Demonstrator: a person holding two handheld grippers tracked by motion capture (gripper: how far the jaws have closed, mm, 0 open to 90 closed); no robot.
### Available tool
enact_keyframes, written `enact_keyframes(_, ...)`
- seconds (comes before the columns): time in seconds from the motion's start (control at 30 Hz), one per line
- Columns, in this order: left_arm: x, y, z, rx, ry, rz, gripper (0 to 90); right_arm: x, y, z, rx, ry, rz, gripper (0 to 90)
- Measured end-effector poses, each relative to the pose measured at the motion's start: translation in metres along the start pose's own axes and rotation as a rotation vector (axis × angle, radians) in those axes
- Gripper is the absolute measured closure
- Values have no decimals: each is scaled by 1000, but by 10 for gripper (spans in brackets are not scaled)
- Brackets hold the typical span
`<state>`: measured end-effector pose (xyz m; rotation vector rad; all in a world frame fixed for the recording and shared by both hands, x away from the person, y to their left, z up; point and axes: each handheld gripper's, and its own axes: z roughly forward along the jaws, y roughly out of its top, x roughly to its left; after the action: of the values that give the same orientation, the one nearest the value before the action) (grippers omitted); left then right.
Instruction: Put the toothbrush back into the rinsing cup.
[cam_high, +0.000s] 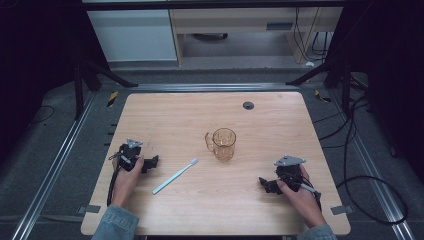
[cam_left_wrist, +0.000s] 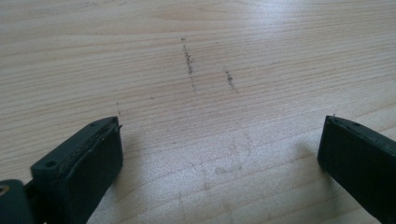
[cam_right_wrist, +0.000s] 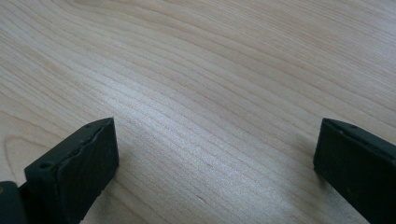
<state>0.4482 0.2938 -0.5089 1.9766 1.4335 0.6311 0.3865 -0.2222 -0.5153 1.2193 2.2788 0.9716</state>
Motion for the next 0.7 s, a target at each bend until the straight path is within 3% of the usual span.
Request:
enact_keyframes(0.13,2,-1,-3,-5,-3,11,32,0,0,0,0,0,0,4)
enact_keyframes(0.27,3,-1,-14,-44,-7,24,33,0,0,0,0,2,-1,4)
enact_keyframes(0.5,-1,-2,-27,-61,-3,86,36,0,0,0,0,2,0,4)
enact_keyframes(0.7,-7,2,-37,-45,-17,121,47,0,0,0,0,2,0,4)
